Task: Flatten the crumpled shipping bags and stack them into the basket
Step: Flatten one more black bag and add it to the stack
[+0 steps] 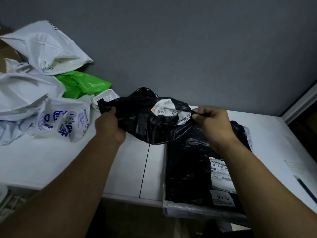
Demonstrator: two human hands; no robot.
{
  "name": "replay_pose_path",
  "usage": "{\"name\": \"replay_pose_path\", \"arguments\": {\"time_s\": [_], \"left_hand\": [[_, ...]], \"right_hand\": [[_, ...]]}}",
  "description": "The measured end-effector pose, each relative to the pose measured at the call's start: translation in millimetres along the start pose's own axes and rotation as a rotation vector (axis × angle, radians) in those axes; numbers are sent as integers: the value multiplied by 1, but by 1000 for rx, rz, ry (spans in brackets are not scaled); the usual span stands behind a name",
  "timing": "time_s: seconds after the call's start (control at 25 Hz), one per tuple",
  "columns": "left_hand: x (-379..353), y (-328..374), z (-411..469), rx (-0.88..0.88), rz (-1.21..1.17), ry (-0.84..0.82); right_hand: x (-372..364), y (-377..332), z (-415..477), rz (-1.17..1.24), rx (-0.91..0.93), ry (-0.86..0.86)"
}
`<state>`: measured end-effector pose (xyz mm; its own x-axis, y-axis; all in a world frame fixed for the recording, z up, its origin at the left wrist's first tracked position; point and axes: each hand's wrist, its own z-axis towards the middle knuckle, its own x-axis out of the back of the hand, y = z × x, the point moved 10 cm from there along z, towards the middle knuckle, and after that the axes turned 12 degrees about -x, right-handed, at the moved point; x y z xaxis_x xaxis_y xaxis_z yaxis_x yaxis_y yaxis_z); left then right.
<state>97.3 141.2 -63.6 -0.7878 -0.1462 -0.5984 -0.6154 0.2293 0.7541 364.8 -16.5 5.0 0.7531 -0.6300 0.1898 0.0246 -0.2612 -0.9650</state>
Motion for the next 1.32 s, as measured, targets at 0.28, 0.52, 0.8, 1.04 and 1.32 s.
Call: {"name": "replay_pose_path", "arguments": {"time_s": [0.28,0.52,0.8,1.04,1.32], "left_hand": [[-47,-10,-34,132,-116,-222],[-75,-10,-66,172,-128,-454],[-85,-7,-81,399,-149,-744],[-59,-18,-72,409,221,-586],[-33,-6,-28,-26,425,-271]], "right_hand": [[1,-36,-32,-523,305,287],[-52,9,-29,-24,-257,-236],[-11,-13,-13,-85,53,-79],[-13,-9,-10,-317,177,-151],[3,5,-5,-280,26,-86]]}}
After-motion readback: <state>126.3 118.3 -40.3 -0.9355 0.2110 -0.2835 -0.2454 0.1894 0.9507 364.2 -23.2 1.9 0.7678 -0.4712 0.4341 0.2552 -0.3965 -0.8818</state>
